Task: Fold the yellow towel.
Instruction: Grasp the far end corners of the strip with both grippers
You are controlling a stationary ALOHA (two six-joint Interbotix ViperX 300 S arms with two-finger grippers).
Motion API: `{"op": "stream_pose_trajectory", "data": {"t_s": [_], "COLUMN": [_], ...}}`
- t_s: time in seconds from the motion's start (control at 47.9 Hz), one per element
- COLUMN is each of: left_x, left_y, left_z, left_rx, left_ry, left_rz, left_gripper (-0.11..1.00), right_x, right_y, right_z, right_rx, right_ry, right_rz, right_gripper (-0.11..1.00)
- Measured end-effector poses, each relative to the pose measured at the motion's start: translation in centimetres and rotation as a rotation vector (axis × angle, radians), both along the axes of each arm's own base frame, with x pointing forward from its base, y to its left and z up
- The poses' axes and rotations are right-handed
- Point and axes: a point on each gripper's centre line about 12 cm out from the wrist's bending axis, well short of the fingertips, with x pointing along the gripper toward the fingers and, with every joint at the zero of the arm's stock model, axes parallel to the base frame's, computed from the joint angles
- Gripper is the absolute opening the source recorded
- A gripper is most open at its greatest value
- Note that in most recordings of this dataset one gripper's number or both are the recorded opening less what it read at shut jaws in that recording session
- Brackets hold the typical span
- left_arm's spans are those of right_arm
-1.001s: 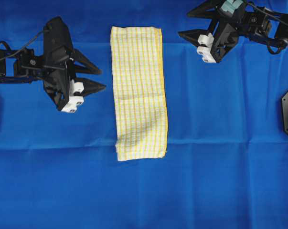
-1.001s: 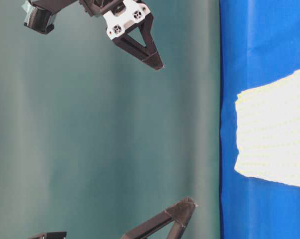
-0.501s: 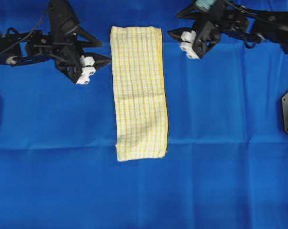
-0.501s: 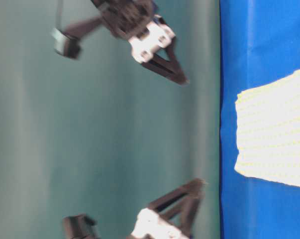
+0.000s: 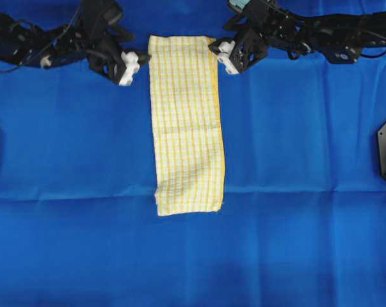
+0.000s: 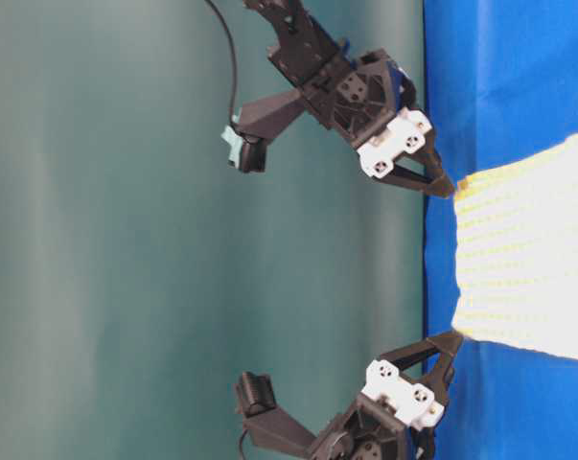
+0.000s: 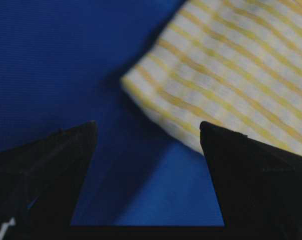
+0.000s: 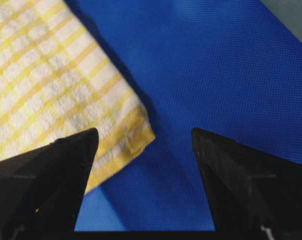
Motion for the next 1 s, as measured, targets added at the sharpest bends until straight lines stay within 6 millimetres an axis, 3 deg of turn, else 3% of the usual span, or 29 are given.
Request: {"op": "stream_pose_trajectory", "data": {"t_s": [0.48, 0.563, 0.668, 0.73, 0.855, 0.939, 1.001], "left_x": [2.3, 2.4, 2.6, 2.8, 3.2, 3.3, 3.4], "left_y": [2.0, 2.2, 2.5, 2.6, 2.4, 2.5, 2.5], "left_z": [-2.0, -2.2, -2.3, -2.4, -2.4, -2.3, -2.3], "left_rx": [0.013, 0.014, 0.015, 0.015, 0.024, 0.030, 0.032], "left_ry": [-0.012, -0.013, -0.017, -0.019, -0.035, -0.037, -0.038], "left_rz": [0.013, 0.015, 0.021, 0.021, 0.013, 0.010, 0.009], "left_gripper": [0.75, 0.67, 0.45, 0.31, 0.06, 0.02, 0.02], "right_x": [0.3, 0.5, 0.5, 0.5, 0.4, 0.7, 0.7], "right_y": [-0.4, -0.5, -0.5, -0.6, -0.6, -0.3, -0.3], "right_z": [-2.1, -2.3, -2.5, -2.4, -2.5, -2.5, -2.5], "right_rx": [0.046, 0.050, 0.053, 0.053, 0.055, 0.054, 0.053], "right_ry": [-0.032, -0.042, -0.045, -0.047, -0.046, -0.047, -0.046], "right_rz": [-0.077, -0.087, -0.096, -0.099, -0.100, -0.091, -0.090], "right_gripper": [0.77, 0.77, 0.73, 0.62, 0.25, 0.07, 0.06]}}
